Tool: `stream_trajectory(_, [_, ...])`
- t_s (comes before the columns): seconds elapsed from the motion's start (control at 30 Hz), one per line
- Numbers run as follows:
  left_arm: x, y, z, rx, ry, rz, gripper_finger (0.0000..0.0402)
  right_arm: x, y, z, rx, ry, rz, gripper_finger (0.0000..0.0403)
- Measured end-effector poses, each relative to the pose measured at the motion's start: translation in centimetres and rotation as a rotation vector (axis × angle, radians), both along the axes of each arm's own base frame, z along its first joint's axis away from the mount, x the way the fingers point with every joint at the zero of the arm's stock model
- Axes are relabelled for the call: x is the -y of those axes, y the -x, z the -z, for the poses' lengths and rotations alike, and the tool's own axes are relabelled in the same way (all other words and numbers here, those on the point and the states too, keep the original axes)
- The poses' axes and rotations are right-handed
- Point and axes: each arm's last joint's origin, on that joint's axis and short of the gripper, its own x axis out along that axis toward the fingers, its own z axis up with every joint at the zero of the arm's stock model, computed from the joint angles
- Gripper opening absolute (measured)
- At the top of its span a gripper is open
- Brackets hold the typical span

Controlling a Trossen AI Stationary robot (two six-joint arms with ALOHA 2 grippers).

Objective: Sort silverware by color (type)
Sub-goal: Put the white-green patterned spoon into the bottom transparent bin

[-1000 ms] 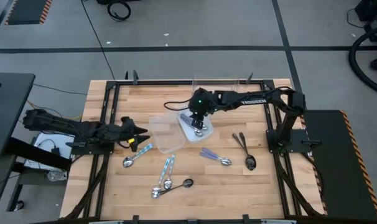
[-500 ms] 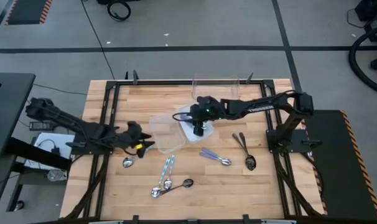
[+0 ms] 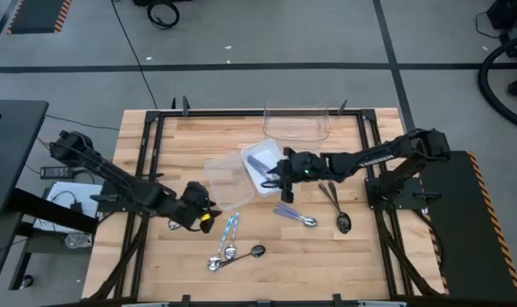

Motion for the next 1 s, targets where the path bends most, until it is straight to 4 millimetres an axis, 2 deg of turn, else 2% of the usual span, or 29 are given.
stream_trajectory(0.13, [1.0,-0.8,0.1,-0.025,0.021,-0.009,0.0219,-1.6,1.2,1.0,0.057,-0.007,-0.051,0.0150])
stream_trajectory(0.4, [2.4,-1.7,-0.2,-0.063,0.079,-0.028,0.0219,-4.7,2.2,2.7,0.019,0.044,-0.056,0.0150])
stream_trajectory(0.57, [2.9,-2.8,0.5,-0.064,0.040,0.057,0.0219,-6.2,2.4,2.9,0.019,0.079,-0.062,0.0150])
stream_trajectory(0.67, [3.1,-3.4,0.8,-0.048,0.033,0.074,0.0219,-6.6,2.5,2.9,0.013,0.101,-0.079,0.0150])
stream_trajectory(0.77, [2.9,-3.6,1.1,-0.048,0.082,0.018,0.0215,-6.7,2.6,2.9,0.011,0.109,-0.072,0.0150])
stream_trajectory(0.9, [3.4,-3.8,1.5,-0.053,0.104,-0.007,0.0190,-6.8,2.6,3.0,0.004,0.106,-0.076,0.0150])
stream_trajectory(1.0, [4.3,-4.8,0.9,-0.058,0.080,-0.013,0.0166,-6.8,2.7,3.1,-0.009,0.106,-0.081,0.0150])
